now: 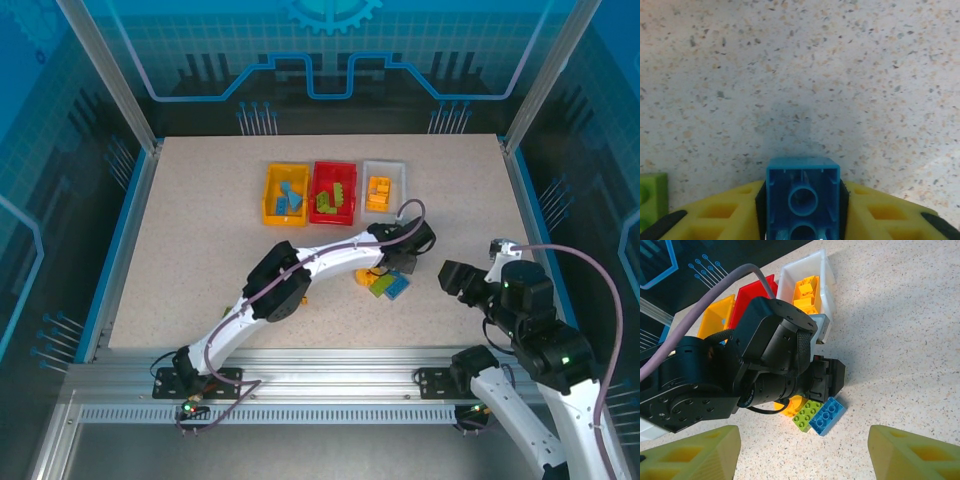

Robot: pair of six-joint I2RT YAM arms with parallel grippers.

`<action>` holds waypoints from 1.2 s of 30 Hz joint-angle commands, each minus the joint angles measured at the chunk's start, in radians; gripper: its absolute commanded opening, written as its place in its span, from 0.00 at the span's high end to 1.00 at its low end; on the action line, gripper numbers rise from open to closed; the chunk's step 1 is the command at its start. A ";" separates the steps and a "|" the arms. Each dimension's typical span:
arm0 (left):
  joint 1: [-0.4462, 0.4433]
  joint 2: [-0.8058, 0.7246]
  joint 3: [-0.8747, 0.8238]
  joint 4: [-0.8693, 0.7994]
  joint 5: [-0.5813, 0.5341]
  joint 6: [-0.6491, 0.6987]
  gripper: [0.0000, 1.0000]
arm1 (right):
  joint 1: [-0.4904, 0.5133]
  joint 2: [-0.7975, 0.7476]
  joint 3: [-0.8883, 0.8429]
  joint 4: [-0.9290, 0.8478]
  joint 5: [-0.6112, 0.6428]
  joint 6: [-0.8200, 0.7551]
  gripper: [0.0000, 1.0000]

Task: Sort the legos into containers by color

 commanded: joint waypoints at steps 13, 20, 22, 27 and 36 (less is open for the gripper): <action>0.143 -0.500 -0.295 0.062 -0.113 0.066 0.64 | 0.036 0.140 -0.083 0.169 -0.192 -0.103 0.35; 0.429 -0.642 -0.471 0.116 -0.067 0.149 0.63 | 0.366 0.421 -0.028 0.407 -0.088 -0.158 0.33; 0.501 -0.623 -0.477 0.146 -0.054 0.187 0.63 | 0.452 0.533 0.005 0.500 -0.084 -0.176 0.32; 0.617 -0.498 -0.415 0.187 0.007 0.237 0.63 | 0.523 0.767 0.080 0.723 -0.142 -0.169 0.32; 0.686 -0.281 -0.232 0.153 0.107 0.237 0.61 | 0.548 1.018 0.210 0.828 -0.143 -0.144 0.33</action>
